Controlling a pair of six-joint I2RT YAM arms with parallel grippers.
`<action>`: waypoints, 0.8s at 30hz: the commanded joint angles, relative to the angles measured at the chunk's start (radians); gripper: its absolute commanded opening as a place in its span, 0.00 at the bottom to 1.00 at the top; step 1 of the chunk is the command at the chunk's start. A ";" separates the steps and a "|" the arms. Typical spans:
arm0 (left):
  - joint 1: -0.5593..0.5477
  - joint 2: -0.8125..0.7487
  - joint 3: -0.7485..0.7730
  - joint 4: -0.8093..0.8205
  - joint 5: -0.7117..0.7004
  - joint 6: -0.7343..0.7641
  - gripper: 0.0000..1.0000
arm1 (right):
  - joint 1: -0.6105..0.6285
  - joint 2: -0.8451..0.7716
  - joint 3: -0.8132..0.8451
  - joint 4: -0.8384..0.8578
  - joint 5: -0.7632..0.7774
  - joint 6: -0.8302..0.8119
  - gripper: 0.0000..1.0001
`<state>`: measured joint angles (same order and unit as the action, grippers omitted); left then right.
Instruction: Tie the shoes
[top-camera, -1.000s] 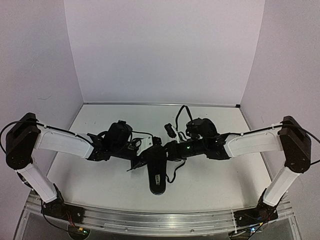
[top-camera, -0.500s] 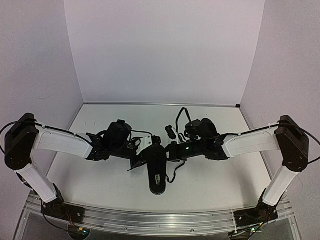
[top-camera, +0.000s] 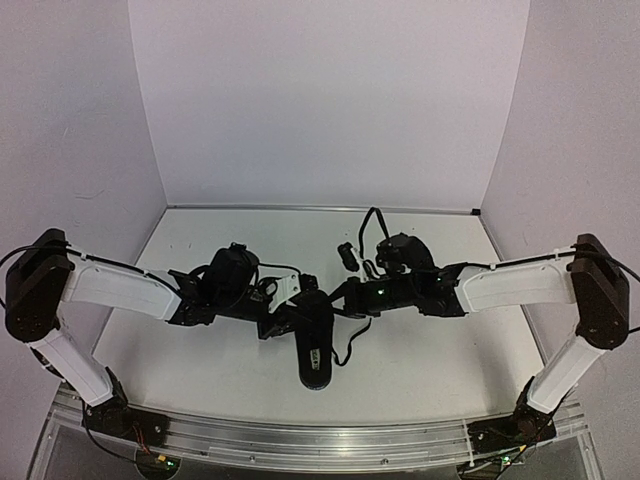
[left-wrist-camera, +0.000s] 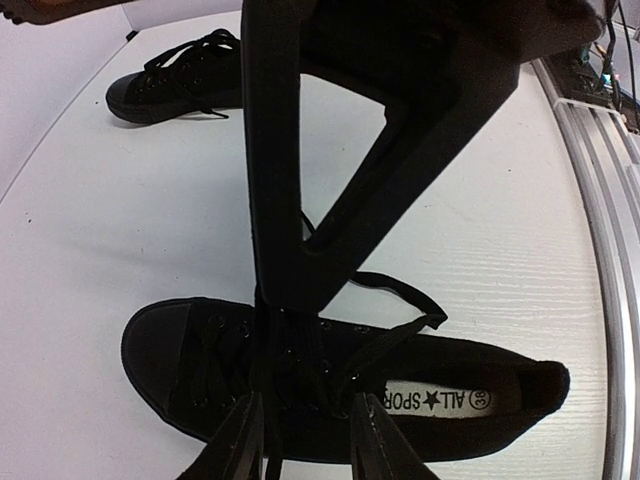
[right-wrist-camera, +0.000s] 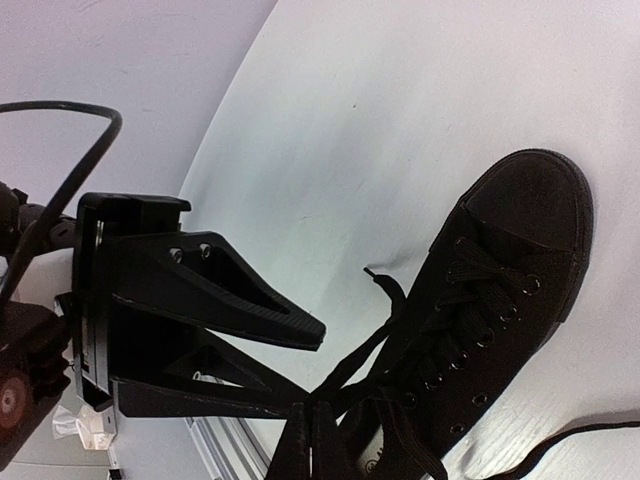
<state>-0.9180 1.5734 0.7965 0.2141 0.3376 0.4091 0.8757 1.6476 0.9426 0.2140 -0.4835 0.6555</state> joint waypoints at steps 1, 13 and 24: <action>-0.004 0.044 0.044 0.046 0.012 -0.020 0.33 | 0.004 -0.038 -0.009 -0.012 0.027 -0.015 0.00; -0.005 0.129 0.095 0.096 0.046 -0.048 0.58 | 0.004 -0.053 -0.016 -0.016 0.025 -0.016 0.00; -0.005 0.126 0.088 0.096 0.069 -0.038 0.11 | 0.002 -0.057 -0.020 -0.021 0.040 -0.011 0.00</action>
<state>-0.9202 1.7103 0.8574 0.2735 0.3810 0.3683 0.8757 1.6318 0.9302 0.1898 -0.4648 0.6547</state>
